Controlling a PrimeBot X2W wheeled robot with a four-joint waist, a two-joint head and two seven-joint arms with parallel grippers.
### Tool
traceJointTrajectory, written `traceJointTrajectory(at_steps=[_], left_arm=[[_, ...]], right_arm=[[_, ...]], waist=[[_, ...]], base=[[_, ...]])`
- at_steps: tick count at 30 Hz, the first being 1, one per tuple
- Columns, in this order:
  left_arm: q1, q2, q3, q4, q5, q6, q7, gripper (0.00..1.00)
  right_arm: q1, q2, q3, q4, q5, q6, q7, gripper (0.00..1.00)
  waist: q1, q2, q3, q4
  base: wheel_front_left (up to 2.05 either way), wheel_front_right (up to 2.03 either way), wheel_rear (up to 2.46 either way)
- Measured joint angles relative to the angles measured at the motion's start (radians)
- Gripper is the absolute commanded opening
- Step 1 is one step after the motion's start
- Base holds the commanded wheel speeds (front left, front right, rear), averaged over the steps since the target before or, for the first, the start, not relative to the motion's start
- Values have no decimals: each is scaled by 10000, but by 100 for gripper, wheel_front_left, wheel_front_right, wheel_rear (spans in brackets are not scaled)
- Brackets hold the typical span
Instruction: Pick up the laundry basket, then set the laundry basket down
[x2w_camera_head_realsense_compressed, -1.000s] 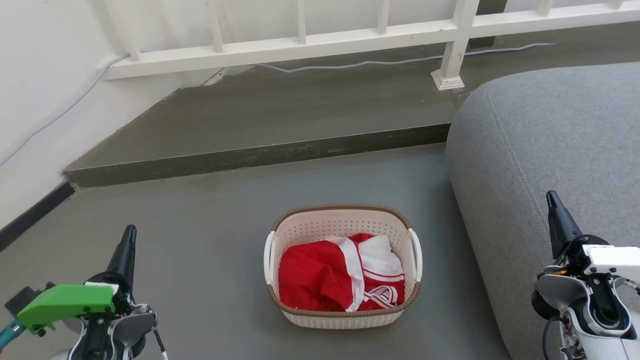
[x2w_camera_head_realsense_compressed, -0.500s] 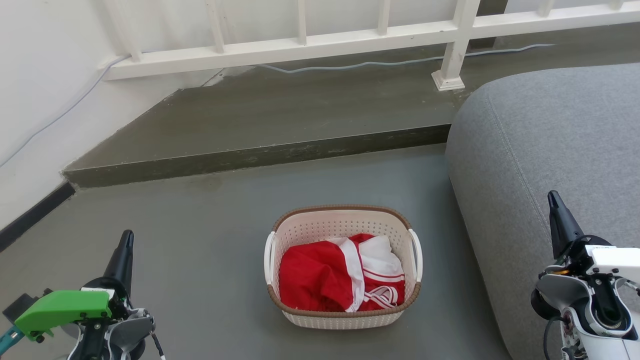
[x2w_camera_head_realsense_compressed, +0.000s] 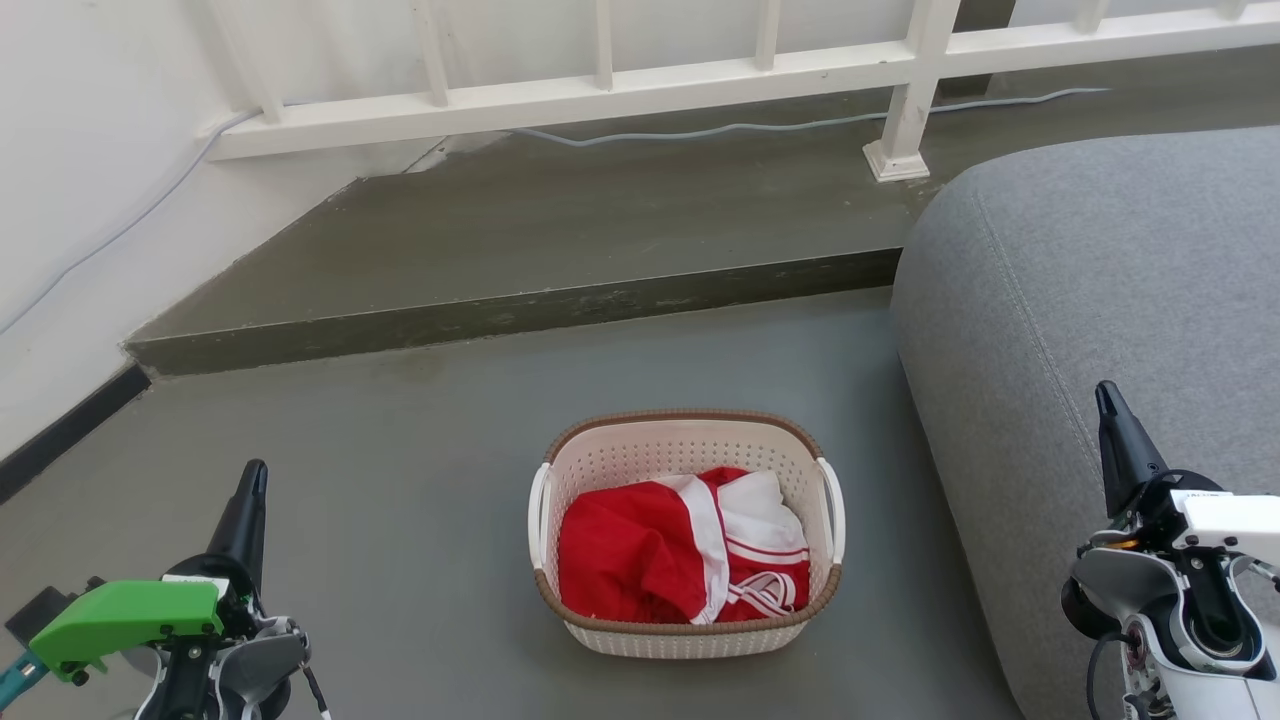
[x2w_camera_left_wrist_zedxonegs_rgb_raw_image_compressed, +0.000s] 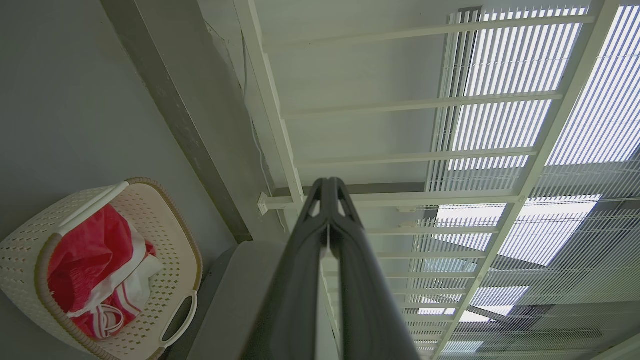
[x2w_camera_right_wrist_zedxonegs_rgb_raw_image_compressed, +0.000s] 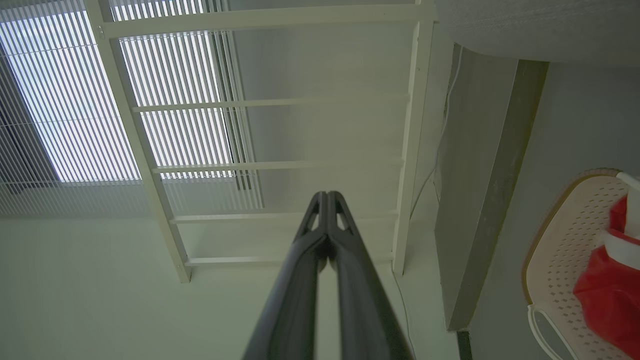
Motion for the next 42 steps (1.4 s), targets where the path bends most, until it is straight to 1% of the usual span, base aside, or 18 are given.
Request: traceJointTrajectory(at_steps=[42], left_arm=[[1,0,-2,-21,0,0,0,0]], right_arm=[[1,0,4,-29,44,0,-2,0]], waist=[[0,0,1,0]], base=[[0,0,0]])
